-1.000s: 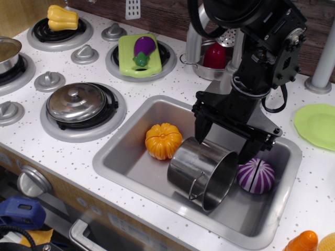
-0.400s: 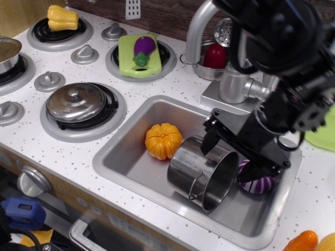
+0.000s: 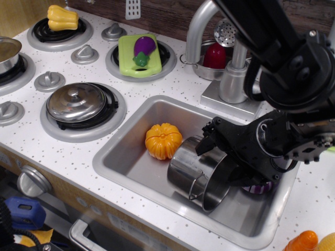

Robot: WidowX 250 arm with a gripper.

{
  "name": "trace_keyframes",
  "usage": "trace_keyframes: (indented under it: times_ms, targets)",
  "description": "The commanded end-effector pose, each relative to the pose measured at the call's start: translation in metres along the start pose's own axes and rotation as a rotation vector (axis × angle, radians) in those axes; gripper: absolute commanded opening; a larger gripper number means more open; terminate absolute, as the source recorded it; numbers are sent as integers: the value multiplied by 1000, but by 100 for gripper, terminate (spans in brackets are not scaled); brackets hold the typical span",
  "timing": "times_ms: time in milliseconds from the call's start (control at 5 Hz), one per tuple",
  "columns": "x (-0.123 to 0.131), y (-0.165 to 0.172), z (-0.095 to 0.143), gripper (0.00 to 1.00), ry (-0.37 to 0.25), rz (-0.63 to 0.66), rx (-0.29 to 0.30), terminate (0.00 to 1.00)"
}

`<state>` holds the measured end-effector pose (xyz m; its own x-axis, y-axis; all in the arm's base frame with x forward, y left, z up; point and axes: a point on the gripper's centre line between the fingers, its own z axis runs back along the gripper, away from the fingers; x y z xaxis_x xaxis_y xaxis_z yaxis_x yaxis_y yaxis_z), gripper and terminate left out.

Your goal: Flip pot upright in sink

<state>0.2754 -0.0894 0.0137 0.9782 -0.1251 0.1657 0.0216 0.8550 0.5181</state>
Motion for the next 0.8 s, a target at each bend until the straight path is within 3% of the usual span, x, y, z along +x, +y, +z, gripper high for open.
trace_keyframes:
  times_ms: [0,400,600]
  targets:
    - [8,12,-4,100,-11,-59,65,0]
    - [12,25,-14,100,-26,-115,77,0]
    - [12,32,-20,0,-20,-106,-6,0]
